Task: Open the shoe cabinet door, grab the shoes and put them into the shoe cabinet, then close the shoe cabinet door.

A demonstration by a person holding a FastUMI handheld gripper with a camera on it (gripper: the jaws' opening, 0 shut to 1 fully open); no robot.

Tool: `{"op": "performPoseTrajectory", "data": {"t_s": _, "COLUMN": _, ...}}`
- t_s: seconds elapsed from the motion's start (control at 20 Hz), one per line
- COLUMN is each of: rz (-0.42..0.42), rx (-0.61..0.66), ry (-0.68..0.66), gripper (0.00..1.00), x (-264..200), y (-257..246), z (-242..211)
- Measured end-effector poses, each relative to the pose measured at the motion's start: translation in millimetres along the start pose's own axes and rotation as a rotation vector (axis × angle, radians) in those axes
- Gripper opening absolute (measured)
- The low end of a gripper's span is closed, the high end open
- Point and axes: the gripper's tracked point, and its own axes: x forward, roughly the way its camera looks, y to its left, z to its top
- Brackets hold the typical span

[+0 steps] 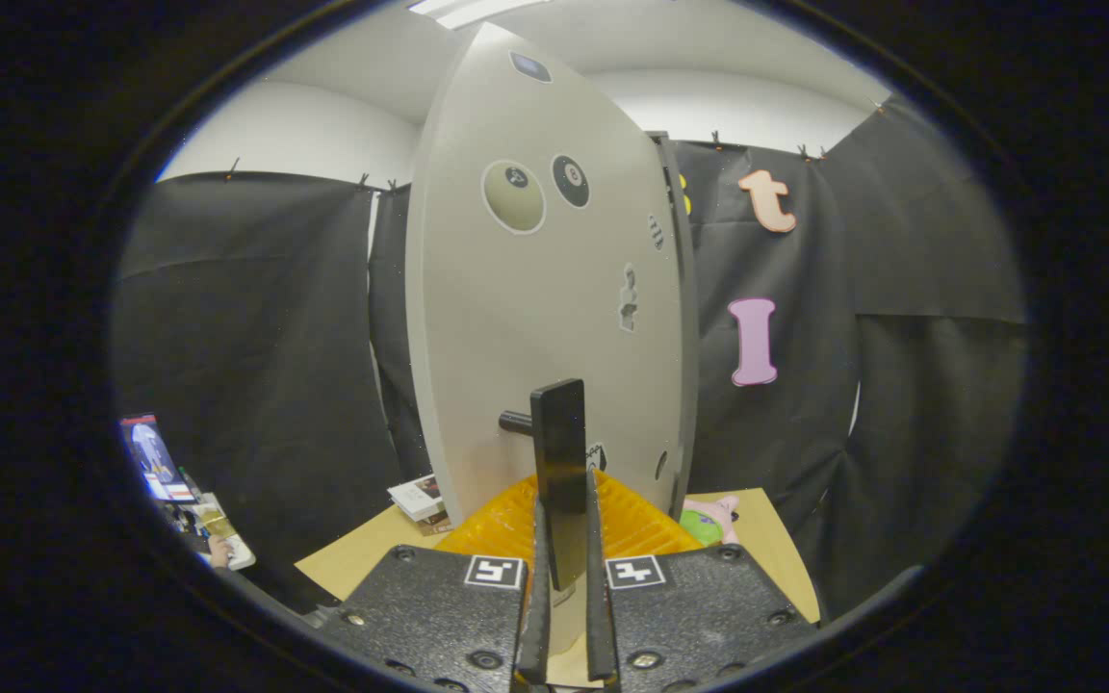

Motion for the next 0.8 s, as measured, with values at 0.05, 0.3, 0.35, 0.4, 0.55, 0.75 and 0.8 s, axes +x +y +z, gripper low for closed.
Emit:
{"op": "performPoseTrajectory", "data": {"t_s": 0.05, "rz": -0.013, "rx": -0.002, "ry": -0.005, "gripper": 0.17, "x": -1, "y": -3, "z": 0}}
{"op": "performPoseTrajectory", "data": {"t_s": 0.3, "rz": -0.135, "rx": 0.021, "ry": -0.028, "gripper": 0.12, "x": -1, "y": -30, "z": 2}}
{"op": "performPoseTrajectory", "data": {"t_s": 0.35, "rz": -0.177, "rx": 0.016, "ry": -0.036, "gripper": 0.10, "x": -1, "y": -40, "z": 4}}
{"op": "performPoseTrajectory", "data": {"t_s": 0.4, "rz": -0.206, "rx": 0.012, "ry": -0.047, "gripper": 0.08, "x": 0, "y": -48, "z": 6}}
{"op": "performPoseTrajectory", "data": {"t_s": 0.55, "rz": -0.176, "rx": 0.074, "ry": -0.051, "gripper": 0.03, "x": -2, "y": -43, "z": 5}}
{"op": "performPoseTrajectory", "data": {"t_s": 0.75, "rz": -0.163, "rx": 0.078, "ry": -0.053, "gripper": 0.04, "x": 0, "y": -45, "z": 8}}
{"op": "performPoseTrajectory", "data": {"t_s": 0.8, "rz": -0.164, "rx": 0.083, "ry": -0.056, "gripper": 0.04, "x": -1, "y": -46, "z": 7}}
